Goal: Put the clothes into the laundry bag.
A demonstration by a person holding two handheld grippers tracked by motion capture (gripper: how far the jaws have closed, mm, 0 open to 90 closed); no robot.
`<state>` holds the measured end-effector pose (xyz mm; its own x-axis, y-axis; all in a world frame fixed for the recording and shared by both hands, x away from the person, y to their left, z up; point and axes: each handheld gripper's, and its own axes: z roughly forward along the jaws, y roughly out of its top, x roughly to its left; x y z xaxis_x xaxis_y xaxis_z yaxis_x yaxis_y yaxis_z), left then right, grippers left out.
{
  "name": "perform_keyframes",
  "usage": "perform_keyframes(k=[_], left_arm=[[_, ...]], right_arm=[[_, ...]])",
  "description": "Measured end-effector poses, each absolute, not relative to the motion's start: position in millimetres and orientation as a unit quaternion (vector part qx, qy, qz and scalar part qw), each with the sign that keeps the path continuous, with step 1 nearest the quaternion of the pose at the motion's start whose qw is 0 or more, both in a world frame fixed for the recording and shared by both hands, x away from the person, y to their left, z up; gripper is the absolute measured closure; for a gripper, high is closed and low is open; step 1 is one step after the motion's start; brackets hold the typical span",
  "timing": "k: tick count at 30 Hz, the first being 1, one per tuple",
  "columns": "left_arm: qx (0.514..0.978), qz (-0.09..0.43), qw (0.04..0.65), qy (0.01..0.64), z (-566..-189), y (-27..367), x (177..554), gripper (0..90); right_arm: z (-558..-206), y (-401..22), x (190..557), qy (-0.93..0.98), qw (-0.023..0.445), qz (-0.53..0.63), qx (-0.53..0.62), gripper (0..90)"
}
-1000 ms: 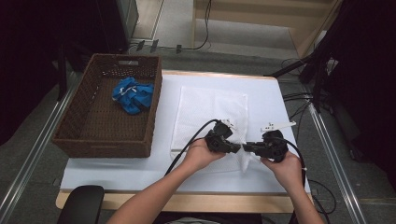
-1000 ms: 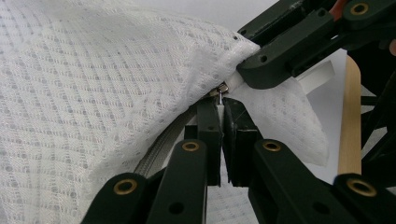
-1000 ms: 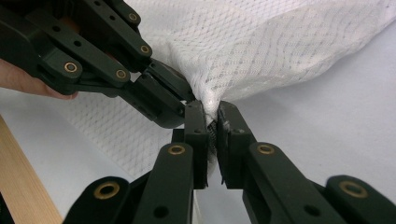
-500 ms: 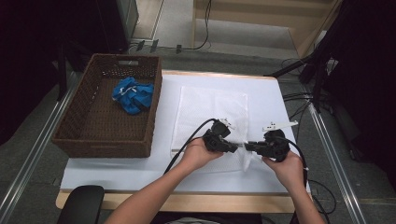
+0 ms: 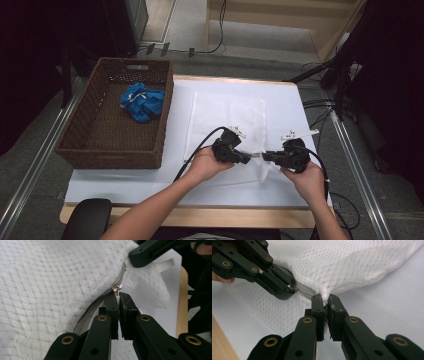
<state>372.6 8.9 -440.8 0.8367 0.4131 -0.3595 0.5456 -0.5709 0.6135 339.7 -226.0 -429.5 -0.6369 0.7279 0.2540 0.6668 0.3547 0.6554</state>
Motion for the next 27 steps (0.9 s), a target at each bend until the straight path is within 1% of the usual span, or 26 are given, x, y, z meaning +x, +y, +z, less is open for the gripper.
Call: perform_keyframes(k=[8,15,27], left_arm=[[0.873,-0.098,0.387,0.28,-444.4,13.8,370.6,88.1],[0.876,-0.083,0.384,0.28,-444.1,18.4,366.7,88.1],[0.872,-0.084,0.384,0.29,-448.0,38.3,363.7,88.1]], right_arm=[[-429.4,-223.9,339.5,0.824,0.039,0.376,0.422,85.9],[-430.3,-220.6,339.5,0.825,0.036,0.376,0.42,85.9],[-433.5,-224.5,341.5,0.826,0.033,0.368,0.425,85.9]])
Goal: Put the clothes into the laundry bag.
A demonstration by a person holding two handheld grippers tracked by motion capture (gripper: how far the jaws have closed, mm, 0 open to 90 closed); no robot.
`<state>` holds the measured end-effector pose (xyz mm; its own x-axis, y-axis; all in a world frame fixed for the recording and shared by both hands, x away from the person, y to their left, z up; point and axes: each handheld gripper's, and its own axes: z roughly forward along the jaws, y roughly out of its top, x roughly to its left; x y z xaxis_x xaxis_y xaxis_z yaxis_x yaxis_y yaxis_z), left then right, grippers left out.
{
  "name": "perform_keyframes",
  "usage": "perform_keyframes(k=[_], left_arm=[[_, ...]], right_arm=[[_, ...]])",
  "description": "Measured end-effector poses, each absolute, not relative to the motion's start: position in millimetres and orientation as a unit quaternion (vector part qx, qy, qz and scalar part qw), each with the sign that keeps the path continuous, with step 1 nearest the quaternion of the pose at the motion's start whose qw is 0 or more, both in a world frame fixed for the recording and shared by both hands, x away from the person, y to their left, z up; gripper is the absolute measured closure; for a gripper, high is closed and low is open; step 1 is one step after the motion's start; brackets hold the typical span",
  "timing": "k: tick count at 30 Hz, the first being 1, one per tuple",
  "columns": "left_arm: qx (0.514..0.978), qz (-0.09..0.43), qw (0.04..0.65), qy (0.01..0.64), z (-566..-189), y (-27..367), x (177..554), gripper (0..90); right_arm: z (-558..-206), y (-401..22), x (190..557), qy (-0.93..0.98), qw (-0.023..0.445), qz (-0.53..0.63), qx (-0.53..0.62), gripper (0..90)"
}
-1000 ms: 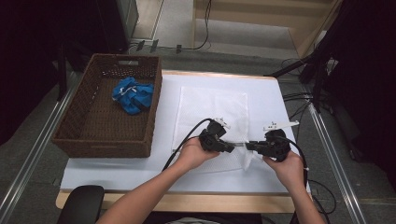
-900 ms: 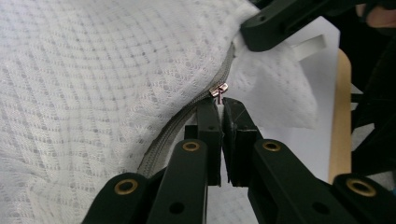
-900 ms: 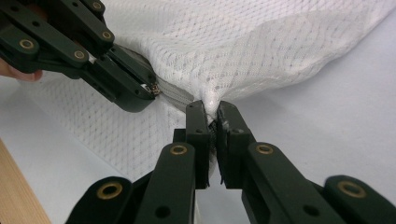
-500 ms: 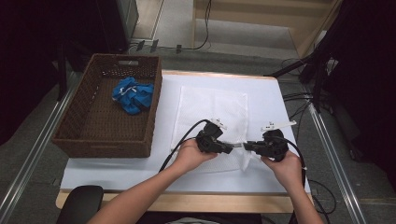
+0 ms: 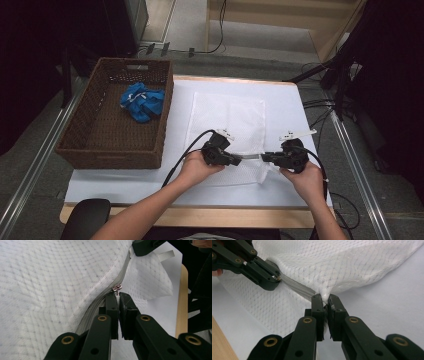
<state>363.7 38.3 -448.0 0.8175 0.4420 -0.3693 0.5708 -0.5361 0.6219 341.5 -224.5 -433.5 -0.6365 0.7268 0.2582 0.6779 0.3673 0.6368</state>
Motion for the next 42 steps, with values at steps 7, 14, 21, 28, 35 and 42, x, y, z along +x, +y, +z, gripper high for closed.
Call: perform_keyframes(k=[7,14,21,28,35,42], left_arm=[[0.869,-0.091,0.387,0.293,-447.9,39.4,363.1,88.2],[0.868,-0.095,0.391,0.292,-447.9,41.8,364.3,88.2],[0.87,-0.091,0.389,0.29,-447.5,42.6,363.2,88.2],[0.871,-0.09,0.384,0.294,-450.6,45.9,362.7,88.2],[0.87,-0.085,0.382,0.301,-447.3,56.2,359.3,88.2],[0.868,-0.083,0.383,0.306,-444.5,62.8,357.7,88.2]], right_arm=[[-434.9,-223.9,342.0,0.827,0.031,0.366,0.426,85.9],[-434.7,-223.6,341.9,0.826,0.029,0.369,0.424,85.8],[-434.9,-223.8,341.4,0.827,0.029,0.369,0.424,85.8],[-436.6,-225.4,342.0,0.829,0.027,0.363,0.425,85.9],[-437.4,-229.7,342.9,0.823,0.027,0.362,0.438,85.9],[-436.8,-229.0,342.7,0.823,0.025,0.364,0.435,85.9]])
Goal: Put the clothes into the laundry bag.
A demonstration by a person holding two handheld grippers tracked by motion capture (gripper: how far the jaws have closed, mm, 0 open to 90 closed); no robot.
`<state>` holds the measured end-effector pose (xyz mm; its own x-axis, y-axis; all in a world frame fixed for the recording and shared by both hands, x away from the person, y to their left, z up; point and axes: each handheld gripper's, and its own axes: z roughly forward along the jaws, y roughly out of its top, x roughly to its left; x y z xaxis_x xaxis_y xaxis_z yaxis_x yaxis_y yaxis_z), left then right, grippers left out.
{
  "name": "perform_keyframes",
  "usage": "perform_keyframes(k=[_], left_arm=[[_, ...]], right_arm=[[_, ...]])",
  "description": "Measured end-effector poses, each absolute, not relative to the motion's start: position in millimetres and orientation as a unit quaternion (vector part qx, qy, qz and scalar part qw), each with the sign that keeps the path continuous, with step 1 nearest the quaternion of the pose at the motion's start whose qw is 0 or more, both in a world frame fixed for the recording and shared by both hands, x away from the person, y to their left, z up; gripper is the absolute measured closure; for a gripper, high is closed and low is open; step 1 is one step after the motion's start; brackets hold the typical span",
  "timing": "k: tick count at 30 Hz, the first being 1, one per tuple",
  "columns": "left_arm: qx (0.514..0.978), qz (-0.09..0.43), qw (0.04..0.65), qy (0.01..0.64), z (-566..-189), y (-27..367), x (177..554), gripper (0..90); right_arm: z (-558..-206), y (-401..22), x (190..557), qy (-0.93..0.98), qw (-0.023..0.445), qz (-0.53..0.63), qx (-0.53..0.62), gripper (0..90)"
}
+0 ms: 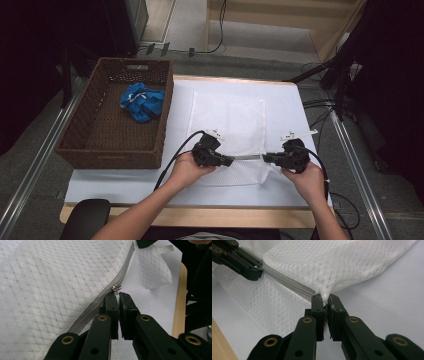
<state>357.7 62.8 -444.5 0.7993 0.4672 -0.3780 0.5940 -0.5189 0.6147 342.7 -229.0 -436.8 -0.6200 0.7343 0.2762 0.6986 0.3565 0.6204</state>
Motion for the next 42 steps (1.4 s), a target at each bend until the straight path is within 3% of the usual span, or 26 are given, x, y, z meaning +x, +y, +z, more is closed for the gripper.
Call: perform_keyframes(k=[42], left_arm=[[0.863,-0.082,0.375,0.328,-444.1,80.0,355.1,88.2]], right_arm=[[-438.3,-236.0,344.7,0.82,0.029,0.36,0.444,85.8]])
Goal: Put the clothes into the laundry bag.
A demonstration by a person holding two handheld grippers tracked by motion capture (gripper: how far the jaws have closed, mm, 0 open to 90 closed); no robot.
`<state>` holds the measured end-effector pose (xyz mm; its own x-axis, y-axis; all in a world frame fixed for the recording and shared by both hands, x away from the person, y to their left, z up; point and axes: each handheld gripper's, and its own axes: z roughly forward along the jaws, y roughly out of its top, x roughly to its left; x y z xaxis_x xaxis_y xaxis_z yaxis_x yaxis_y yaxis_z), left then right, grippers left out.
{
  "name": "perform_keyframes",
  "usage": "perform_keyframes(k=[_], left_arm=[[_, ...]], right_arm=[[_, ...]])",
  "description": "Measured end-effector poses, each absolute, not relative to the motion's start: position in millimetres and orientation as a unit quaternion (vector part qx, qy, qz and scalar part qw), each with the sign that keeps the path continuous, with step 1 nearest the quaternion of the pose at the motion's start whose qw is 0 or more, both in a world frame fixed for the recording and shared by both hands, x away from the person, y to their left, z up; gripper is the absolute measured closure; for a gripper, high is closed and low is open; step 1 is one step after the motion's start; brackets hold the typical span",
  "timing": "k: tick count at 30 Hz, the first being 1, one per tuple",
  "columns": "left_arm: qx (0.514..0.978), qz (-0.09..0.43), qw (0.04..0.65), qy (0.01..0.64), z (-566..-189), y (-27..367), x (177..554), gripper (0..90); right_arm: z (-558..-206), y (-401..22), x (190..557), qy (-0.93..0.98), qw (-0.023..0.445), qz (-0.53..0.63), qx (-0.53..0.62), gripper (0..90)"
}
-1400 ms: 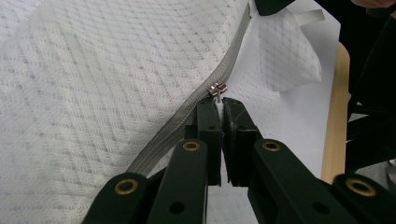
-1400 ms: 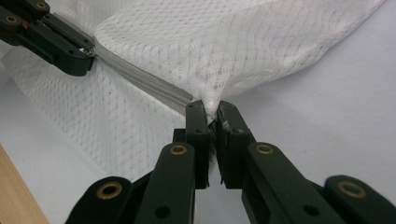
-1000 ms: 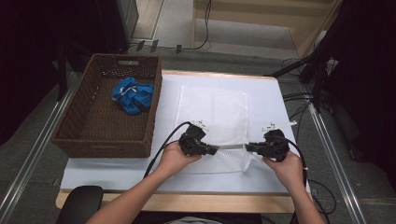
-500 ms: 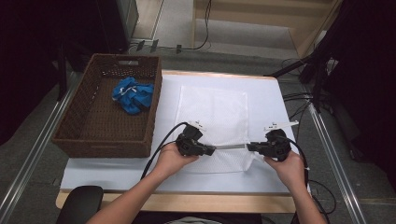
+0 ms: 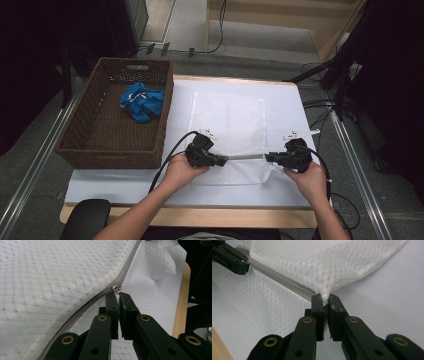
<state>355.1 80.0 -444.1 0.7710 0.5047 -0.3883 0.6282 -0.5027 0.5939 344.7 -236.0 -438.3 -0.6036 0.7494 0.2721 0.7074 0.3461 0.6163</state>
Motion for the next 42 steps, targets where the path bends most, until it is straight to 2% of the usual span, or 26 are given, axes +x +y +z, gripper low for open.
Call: perform_keyframes(k=[42], left_arm=[[0.863,-0.057,0.362,0.348,-443.0,95.8,351.8,88.1]], right_arm=[[-440.8,-248.5,348.1,0.813,0.032,0.353,0.461,85.7]])
